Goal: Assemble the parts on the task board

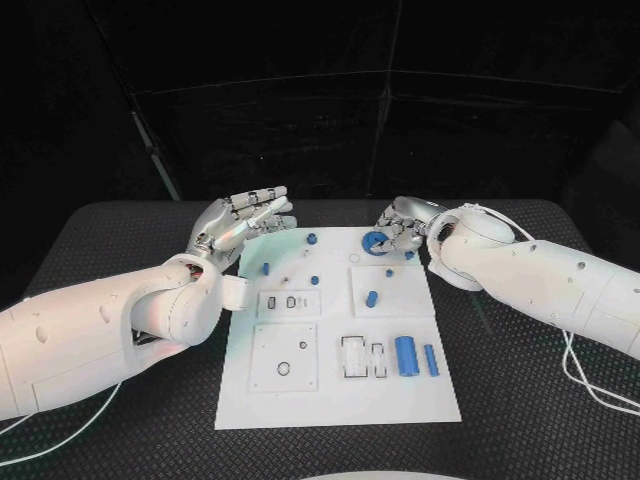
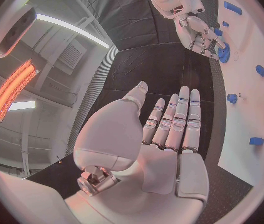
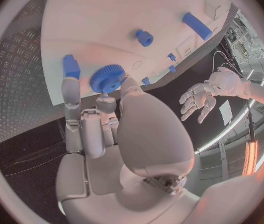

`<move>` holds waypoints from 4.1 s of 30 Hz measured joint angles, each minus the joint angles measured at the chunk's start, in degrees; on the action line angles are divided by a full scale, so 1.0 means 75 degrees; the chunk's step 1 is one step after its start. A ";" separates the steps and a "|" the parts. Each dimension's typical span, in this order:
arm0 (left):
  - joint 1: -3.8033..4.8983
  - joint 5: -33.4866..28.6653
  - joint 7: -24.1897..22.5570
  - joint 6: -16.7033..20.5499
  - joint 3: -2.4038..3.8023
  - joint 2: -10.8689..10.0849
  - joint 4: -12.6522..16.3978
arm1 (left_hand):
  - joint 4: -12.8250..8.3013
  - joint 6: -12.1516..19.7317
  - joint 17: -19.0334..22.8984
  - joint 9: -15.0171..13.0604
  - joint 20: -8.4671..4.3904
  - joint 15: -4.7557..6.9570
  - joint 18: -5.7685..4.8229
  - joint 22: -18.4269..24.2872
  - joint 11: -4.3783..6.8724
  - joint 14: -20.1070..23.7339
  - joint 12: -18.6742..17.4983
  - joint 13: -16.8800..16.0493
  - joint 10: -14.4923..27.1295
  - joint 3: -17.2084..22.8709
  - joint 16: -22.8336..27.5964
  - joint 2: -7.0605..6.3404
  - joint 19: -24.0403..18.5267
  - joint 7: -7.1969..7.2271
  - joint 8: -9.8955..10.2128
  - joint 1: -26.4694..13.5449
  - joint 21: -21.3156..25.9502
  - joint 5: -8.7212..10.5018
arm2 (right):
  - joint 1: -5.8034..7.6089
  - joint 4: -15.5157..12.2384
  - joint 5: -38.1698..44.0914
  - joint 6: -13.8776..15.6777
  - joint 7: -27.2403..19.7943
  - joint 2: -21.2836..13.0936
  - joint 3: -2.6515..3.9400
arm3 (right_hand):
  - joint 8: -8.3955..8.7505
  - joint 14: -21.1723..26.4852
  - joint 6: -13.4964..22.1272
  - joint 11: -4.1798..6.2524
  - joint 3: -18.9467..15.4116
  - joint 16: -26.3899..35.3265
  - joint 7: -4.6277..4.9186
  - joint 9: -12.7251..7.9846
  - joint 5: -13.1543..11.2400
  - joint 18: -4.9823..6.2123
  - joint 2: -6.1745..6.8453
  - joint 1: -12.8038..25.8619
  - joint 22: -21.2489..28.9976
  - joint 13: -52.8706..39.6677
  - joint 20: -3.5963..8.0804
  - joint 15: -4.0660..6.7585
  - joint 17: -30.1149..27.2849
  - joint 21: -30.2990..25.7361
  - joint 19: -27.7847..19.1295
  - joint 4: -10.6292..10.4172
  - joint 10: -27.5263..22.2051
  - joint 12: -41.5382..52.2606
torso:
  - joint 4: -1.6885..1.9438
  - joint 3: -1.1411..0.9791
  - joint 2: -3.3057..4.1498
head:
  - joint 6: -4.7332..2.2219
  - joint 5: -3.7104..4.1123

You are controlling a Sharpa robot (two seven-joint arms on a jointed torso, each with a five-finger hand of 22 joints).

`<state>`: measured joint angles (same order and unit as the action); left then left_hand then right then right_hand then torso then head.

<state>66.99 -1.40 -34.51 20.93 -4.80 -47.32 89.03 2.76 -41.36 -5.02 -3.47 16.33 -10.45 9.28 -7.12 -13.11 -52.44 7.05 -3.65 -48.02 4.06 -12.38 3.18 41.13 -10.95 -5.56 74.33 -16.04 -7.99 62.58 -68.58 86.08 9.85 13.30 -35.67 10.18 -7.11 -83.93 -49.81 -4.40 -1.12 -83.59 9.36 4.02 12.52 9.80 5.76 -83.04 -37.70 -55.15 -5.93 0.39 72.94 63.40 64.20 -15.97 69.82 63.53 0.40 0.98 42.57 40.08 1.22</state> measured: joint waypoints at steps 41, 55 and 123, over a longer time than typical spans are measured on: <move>0.0000 0.0001 0.0065 -0.0015 0.0001 0.0015 -0.0015 | 0.0000 0.0000 0.0013 0.0005 0.0000 0.0000 0.0000 0.0014 0.0000 0.0000 0.0000 0.0000 0.0000 0.0000 0.0031 0.0000 0.0000 0.0000 0.0030 0.0000 0.0000 0.0000 | -0.0012 -0.0906 0.1132 0.0947 -0.0319 0.0374 0.0001 | -0.0509 0.0040 -0.0822 0.0274 0.1274 -0.0258 -0.0195 0.0000 -0.0750 -0.0123 -0.0471 -0.0663 -0.0712 -0.1820 0.0240 0.0184 0.0266 0.0481 0.0360 0.0683 0.0984 0.1476 | 0.0001 -0.0007 0.0007 | -0.0019 -0.0094; 0.0000 0.0001 0.0076 -0.0019 0.0001 0.0034 -0.0016 | 0.0000 -0.0001 0.0021 0.0005 0.0000 0.0000 0.0000 0.0013 0.0000 0.0000 -0.0030 0.0000 0.0000 0.0000 0.0031 0.0000 0.0000 0.0000 0.0030 0.0000 0.0000 0.0000 | 0.0000 -0.0508 0.1268 0.0812 -0.0221 0.1271 -0.0073 | -0.0509 0.0040 -0.0874 0.0258 0.1427 -0.0394 -0.0246 0.0000 -0.0756 -0.0123 -0.0389 -0.0444 -0.0988 -0.2257 0.0203 0.0184 0.0265 0.0651 0.0509 0.0645 0.1244 0.1816 | 0.0012 0.0000 0.0018 | 0.0033 -0.0168; 0.0004 0.0002 0.0146 -0.0023 0.0002 0.0039 -0.0016 | -0.0021 0.0122 0.0045 0.0018 0.0000 0.0000 0.0000 0.0050 -0.0028 0.0000 -0.0061 0.0000 0.0028 0.0022 0.0119 0.0029 0.0000 0.0013 0.0088 0.0029 0.0000 0.0000 | -0.0011 -0.0008 0.1383 0.0457 0.0270 0.1652 -0.0537 | 0.0268 -0.0015 -0.0182 -0.0108 0.0424 -0.0643 0.0099 -0.0004 0.1014 -0.0242 -0.0503 0.1929 -0.1500 -0.2233 -0.0123 -0.0149 0.0267 0.1065 0.0615 -0.0025 0.0983 0.1818 | -0.0010 -0.0025 0.0010 | 0.0077 -0.0220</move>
<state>67.02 -1.38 -33.42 20.76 -4.79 -47.02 88.91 2.60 -40.44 -4.69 -3.33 16.33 -10.45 9.29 -6.75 -13.32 -52.44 6.59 -3.65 -47.81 4.22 -11.49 3.39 41.13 -10.85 -4.90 74.55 -16.04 -7.99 62.49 -68.64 96.45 13.28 15.32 -23.29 6.15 -5.10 -84.04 -51.18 -5.22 2.06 -88.41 10.10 3.99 20.13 7.99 1.98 -68.57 -48.95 -71.90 -6.85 -0.72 74.94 71.39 68.81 -16.15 77.19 77.16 0.33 0.79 42.64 40.66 -0.43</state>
